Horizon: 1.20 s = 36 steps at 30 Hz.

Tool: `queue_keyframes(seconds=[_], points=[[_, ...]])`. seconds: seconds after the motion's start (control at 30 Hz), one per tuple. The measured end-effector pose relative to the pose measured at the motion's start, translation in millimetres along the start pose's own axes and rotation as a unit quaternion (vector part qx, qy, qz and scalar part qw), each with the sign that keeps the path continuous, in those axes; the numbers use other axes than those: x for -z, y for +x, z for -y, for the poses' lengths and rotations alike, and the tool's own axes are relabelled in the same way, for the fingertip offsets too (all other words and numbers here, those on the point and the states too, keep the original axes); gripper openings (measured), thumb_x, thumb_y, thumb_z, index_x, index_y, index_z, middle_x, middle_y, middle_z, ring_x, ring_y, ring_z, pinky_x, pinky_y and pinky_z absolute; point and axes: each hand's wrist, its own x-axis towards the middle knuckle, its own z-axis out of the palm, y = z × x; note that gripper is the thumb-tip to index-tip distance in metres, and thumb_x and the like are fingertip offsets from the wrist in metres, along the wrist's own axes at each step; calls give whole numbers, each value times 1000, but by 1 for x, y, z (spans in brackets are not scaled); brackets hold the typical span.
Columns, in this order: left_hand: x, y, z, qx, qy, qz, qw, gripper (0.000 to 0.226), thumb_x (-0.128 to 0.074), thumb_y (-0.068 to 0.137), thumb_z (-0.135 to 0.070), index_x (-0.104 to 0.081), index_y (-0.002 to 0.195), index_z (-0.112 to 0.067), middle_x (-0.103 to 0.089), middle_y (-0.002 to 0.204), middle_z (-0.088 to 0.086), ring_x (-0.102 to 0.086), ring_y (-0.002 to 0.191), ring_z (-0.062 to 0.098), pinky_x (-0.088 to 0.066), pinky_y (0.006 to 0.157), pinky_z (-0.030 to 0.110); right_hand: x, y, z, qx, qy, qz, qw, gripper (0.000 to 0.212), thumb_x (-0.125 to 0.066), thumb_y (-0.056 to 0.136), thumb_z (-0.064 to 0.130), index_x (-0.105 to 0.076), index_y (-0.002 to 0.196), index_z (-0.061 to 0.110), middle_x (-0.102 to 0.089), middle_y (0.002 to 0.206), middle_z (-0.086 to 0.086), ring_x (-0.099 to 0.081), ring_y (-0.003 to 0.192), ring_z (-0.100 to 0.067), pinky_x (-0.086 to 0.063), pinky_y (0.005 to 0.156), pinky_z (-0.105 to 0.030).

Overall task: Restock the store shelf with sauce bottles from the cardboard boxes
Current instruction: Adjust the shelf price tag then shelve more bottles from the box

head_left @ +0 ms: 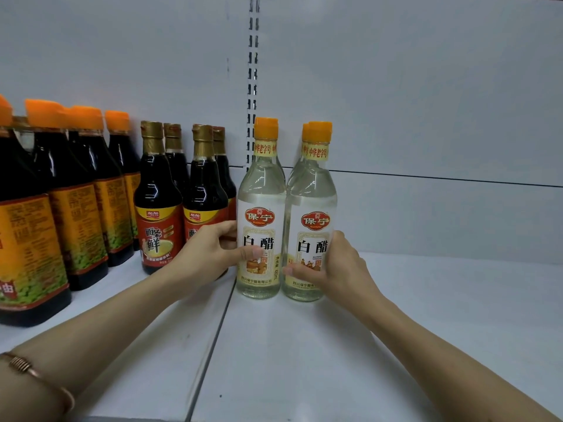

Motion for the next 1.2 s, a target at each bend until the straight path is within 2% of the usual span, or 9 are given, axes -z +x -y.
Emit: queue_keyframes(seconds=[0.33, 0.57, 0.67, 0.77, 0.83, 0.97, 1.03, 1.13, 1.2], points=[[4, -2, 4, -1, -5, 4, 1000, 45, -74, 64, -26, -64, 107, -26, -74, 98, -13, -70, 90, 2, -55, 67, 14, 2, -3, 6, -3, 8, -8, 1000, 75, -83, 60, 60, -45, 112, 23, -61, 111, 7, -61, 101, -16, -53, 86, -39], [3, -2, 5, 1, 0, -5, 1000, 40, -74, 75, -17, -63, 112, -22, -71, 100, -12, -69, 88, 0, -56, 67, 15, 1, -5, 7, -6, 9, -15, 1000, 74, -83, 59, 60, -45, 111, 24, -63, 110, 8, -63, 100, -15, -54, 86, -40], [3, -3, 7, -2, -1, -9, 1000, 40, -74, 76, -16, -63, 113, -22, -71, 99, -13, -69, 88, -1, -55, 67, 15, 2, -8, 10, -7, 10, -11, 1000, 71, -84, 61, 56, -45, 110, 24, -64, 109, 10, -63, 99, -13, -52, 83, -34], [2, -4, 7, -4, -3, -11, 1000, 46, -75, 73, -21, -62, 117, -21, -71, 103, -13, -70, 90, 2, -57, 74, 19, 2, -13, 15, -4, 8, -17, 1000, 66, -83, 65, 53, -43, 109, 24, -63, 108, 12, -62, 97, -12, -49, 79, -29], [2, -6, 6, 1, 0, -17, 1000, 55, -76, 68, -26, -60, 120, -22, -71, 105, -12, -70, 90, 3, -57, 81, 25, 3, -16, 18, -3, 15, -14, 1000, 64, -83, 67, 50, -43, 110, 24, -63, 108, 12, -63, 99, -12, -52, 83, -32], [-1, -13, 0, 14, 4, -34, 999, 70, -77, 74, -14, -46, 137, -16, -66, 109, -9, -70, 82, 0, -55, 63, 15, 8, -26, 20, 27, 67, 9, 997, 50, -79, 73, 46, -46, 108, 34, -63, 109, 14, -63, 102, -8, -53, 92, -39], [-5, -24, -5, 38, 2, -53, 998, 81, -77, 76, -13, -35, 144, -13, -62, 114, -7, -69, 81, 1, -52, 58, 13, 10, -34, 18, 34, 78, 14, 996, 60, -74, 74, 55, -46, 120, 30, -55, 122, 8, -55, 116, -13, -47, 100, -37], [-12, -47, -14, 78, 58, -102, 990, 84, -75, 80, -26, -28, 149, -16, -51, 134, -1, -59, 104, 9, -48, 72, 18, 22, -48, 21, 31, 75, 12, 997, 77, -66, 82, 53, -32, 142, 20, -31, 140, -2, -37, 132, -19, -35, 105, -32], [-19, -66, -22, 87, 100, -134, 982, 76, -71, 85, -30, -31, 148, -18, -43, 146, 2, -51, 118, 14, -44, 88, 26, 32, -58, 24, 44, 96, 16, 994, 82, -64, 84, 49, -24, 148, 17, -21, 139, 2, -36, 130, -15, -37, 103, -28]])
